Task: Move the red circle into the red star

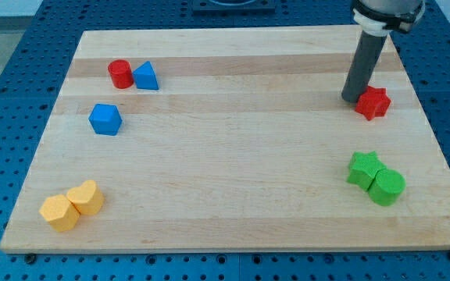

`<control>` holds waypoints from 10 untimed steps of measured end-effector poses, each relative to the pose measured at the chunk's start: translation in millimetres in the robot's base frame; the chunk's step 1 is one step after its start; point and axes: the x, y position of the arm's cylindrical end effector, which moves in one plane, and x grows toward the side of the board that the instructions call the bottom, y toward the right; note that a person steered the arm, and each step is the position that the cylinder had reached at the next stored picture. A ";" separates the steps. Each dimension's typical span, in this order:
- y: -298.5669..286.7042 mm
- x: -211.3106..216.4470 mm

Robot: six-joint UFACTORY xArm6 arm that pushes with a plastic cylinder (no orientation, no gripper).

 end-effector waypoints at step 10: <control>-394.7 -24.9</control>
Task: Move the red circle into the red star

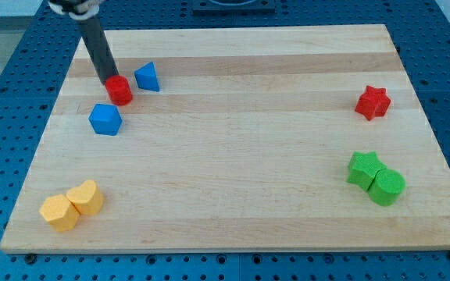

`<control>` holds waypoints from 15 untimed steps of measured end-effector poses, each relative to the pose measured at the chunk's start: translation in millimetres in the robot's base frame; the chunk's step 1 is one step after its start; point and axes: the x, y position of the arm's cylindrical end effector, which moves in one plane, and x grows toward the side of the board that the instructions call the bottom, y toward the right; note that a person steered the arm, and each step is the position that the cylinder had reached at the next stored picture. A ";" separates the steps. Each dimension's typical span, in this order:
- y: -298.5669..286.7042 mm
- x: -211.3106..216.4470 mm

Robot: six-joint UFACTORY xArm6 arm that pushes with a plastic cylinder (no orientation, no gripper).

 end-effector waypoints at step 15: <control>330.9 99.5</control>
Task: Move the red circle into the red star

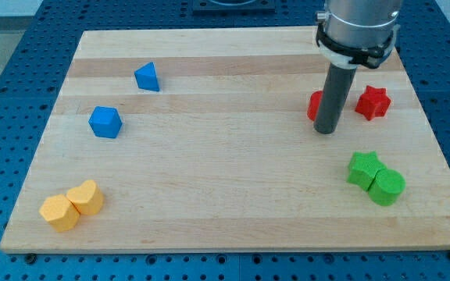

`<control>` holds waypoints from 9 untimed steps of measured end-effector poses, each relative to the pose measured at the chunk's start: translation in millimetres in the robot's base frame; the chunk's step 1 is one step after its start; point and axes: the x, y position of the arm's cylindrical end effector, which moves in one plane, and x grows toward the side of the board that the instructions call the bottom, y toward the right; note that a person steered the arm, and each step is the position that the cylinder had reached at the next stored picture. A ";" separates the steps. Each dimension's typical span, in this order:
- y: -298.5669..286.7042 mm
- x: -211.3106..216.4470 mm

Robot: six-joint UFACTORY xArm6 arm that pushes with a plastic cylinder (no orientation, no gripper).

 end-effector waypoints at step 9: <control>-31.5 -52.9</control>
